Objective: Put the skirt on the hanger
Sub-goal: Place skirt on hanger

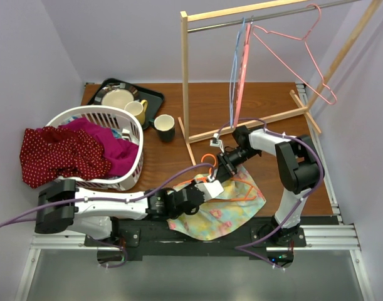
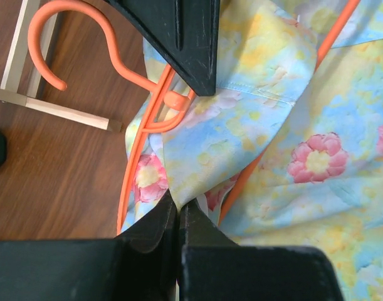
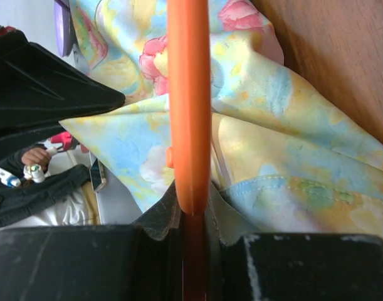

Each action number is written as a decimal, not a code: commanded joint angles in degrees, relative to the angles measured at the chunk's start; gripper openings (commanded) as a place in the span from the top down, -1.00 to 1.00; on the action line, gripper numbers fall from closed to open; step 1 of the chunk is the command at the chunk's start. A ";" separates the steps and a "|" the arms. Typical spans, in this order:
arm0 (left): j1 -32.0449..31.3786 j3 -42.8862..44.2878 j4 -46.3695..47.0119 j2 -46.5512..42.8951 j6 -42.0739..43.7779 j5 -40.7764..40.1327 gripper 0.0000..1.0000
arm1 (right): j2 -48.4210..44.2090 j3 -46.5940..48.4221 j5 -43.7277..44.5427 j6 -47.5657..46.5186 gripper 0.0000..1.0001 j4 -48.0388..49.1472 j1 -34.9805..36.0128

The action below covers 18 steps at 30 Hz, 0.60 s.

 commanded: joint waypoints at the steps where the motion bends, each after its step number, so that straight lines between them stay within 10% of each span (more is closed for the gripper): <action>1: 0.19 1.49 -3.40 -4.35 -4.28 3.19 1.00 | -2.87 2.19 1.09 -5.62 1.00 -4.57 -1.18; 18: 0.71 -0.54 -10.60 -15.70 -13.15 5.39 1.00 | -4.54 2.19 1.08 -10.72 1.00 -7.56 -1.45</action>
